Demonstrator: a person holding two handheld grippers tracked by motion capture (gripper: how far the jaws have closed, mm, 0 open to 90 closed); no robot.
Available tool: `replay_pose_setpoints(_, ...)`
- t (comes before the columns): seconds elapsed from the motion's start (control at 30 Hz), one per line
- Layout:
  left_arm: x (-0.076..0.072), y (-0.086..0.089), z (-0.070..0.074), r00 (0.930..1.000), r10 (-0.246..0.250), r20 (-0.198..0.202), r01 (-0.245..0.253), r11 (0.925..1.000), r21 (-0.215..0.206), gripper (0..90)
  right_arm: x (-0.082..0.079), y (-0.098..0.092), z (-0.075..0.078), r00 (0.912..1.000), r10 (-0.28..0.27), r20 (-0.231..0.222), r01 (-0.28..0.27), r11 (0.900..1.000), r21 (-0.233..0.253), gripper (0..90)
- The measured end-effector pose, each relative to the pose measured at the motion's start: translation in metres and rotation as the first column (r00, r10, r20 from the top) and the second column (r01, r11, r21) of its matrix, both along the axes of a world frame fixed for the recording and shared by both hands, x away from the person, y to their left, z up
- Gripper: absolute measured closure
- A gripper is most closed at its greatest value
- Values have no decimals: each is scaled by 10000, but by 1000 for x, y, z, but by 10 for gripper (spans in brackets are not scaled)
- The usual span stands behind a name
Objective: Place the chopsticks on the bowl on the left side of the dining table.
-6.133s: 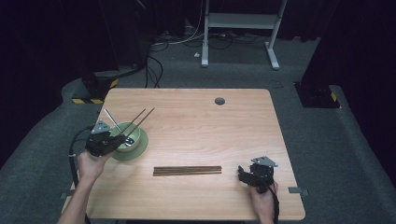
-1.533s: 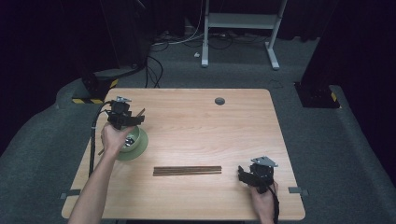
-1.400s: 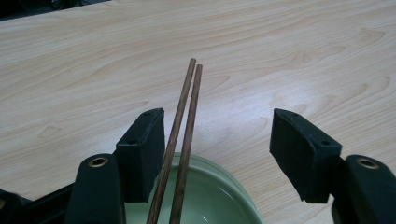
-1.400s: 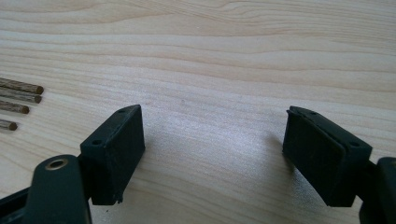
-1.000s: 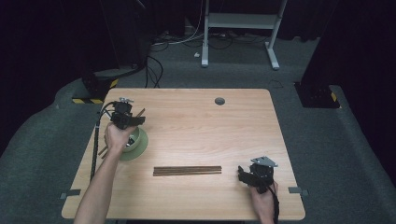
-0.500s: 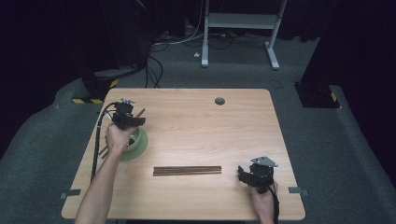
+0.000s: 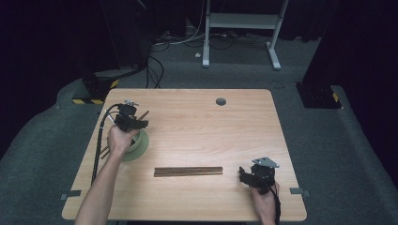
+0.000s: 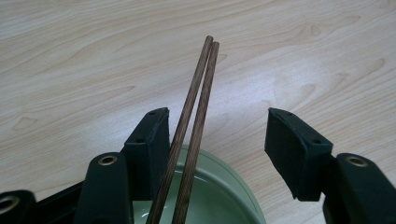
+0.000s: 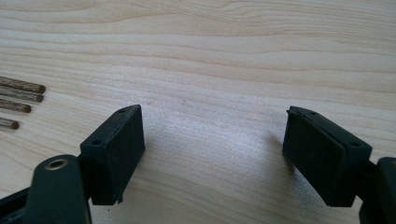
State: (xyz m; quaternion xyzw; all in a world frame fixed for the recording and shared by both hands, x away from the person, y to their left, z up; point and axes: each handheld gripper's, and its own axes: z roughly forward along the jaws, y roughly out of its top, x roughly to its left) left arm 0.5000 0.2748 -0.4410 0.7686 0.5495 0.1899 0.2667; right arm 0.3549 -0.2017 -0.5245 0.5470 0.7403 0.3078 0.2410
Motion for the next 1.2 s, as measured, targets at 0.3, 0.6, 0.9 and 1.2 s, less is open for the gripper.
replay_pose_setpoints(0.3, -5, -7, -3, 9994, -346, -82, 346, 9994, -44, 412, 0, 0, 0, 10000, 2, 2, -2, 10000, -1, 204)
replay_pose_setpoints(0.6, -11, -10, -2, 9983, -589, -8, 589, 9983, -37, 418, 0, 0, 0, 10000, 3, 1, -3, 10000, -1, 204)
replay_pose_setpoints(0.9, -15, -11, -1, 9969, -784, 19, 785, 9968, -130, 422, 0, 0, 0, 10000, 1, 2, -1, 10000, -1, 203)
replay_pose_setpoints(1.2, -19, -14, 1, 9946, -1038, -86, 1038, 9946, -67, 423, 0, 0, 0, 10000, 1, 2, -1, 10000, 0, 203)
